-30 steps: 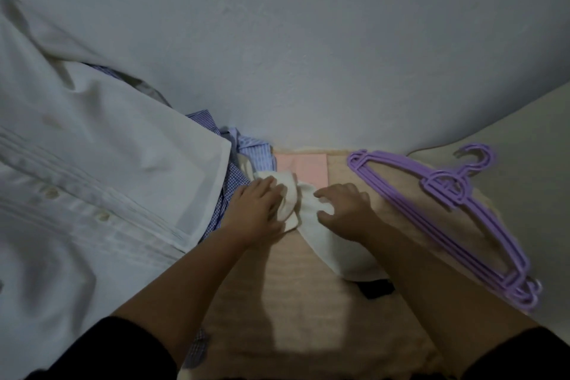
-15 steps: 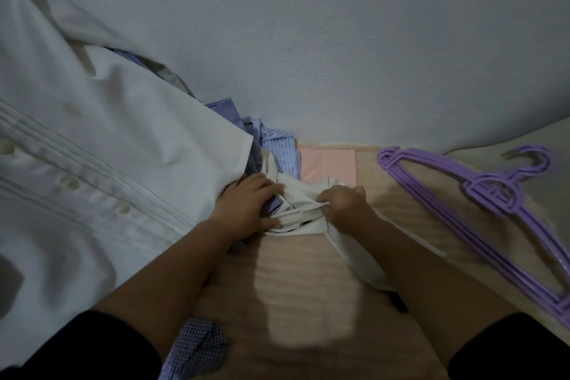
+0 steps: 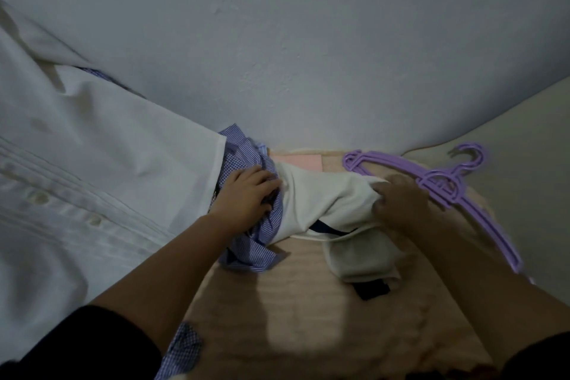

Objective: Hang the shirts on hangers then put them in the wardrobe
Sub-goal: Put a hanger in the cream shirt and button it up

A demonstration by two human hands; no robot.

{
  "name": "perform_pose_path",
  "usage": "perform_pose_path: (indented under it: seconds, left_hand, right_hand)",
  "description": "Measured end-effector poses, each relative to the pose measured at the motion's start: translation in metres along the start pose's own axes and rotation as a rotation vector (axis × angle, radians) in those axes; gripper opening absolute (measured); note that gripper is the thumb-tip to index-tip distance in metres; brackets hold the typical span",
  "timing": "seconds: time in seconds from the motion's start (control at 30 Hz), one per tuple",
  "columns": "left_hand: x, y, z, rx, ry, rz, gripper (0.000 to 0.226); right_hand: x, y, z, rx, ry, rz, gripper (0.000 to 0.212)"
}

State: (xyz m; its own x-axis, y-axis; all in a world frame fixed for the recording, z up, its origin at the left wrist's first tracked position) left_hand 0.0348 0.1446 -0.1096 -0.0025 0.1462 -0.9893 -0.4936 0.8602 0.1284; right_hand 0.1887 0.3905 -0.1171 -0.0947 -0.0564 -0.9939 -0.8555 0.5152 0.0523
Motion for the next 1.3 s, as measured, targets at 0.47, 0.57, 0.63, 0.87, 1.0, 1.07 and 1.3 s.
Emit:
perform_pose_path:
  seconds: [0.47, 0.57, 0.63, 0.87, 1.0, 1.07, 1.3]
  left_hand:
    - [0.025, -0.005, 0.062, 0.325, 0.004, 0.002, 0.020]
    - [0.039, 0.001, 0.076, 0.320, 0.108, -0.104, 0.032]
    - [0.047, 0.005, 0.075, 0.244, 0.134, -0.194, 0.039]
    - [0.015, 0.024, 0.053, 0.026, -0.308, -0.140, 0.025]
    - [-0.026, 0.030, 0.052, -0.007, -0.475, -0.110, 0.018]
    - [-0.050, 0.028, 0.059, -0.045, -0.541, -0.111, 0.017]
    - [-0.119, 0.013, 0.085, 0.005, -0.503, 0.049, 0.021]
  right_hand:
    - [0.030, -0.062, -0.073, -0.722, -0.083, 0.248, 0.022]
    - [0.038, -0.052, -0.067, -0.615, -0.106, 0.103, 0.020]
    - [0.035, -0.041, -0.064, -0.493, -0.028, 0.028, 0.021]
    - [-0.002, -0.014, -0.047, -0.192, 0.317, 0.017, 0.030]
    - [-0.046, -0.021, -0.050, -0.171, 0.360, 0.231, 0.024]
    - [-0.068, -0.026, -0.053, -0.204, 0.380, 0.265, 0.025]
    - [-0.117, -0.051, -0.064, -0.247, 0.575, 0.187, 0.013]
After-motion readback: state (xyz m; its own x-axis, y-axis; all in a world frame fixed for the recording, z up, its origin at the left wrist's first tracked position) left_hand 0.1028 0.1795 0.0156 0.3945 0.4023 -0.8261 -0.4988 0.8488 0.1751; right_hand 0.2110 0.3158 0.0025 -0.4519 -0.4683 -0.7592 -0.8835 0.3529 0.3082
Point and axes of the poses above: each hand's wrist, its own y-axis towards the middle knuckle, its own x-axis out of the palm, z = x × y, the point moved 5 cm from there along y, towards the middle knuckle, and after that the axes turned 2 degrees about -z, right-handed, at the moved point
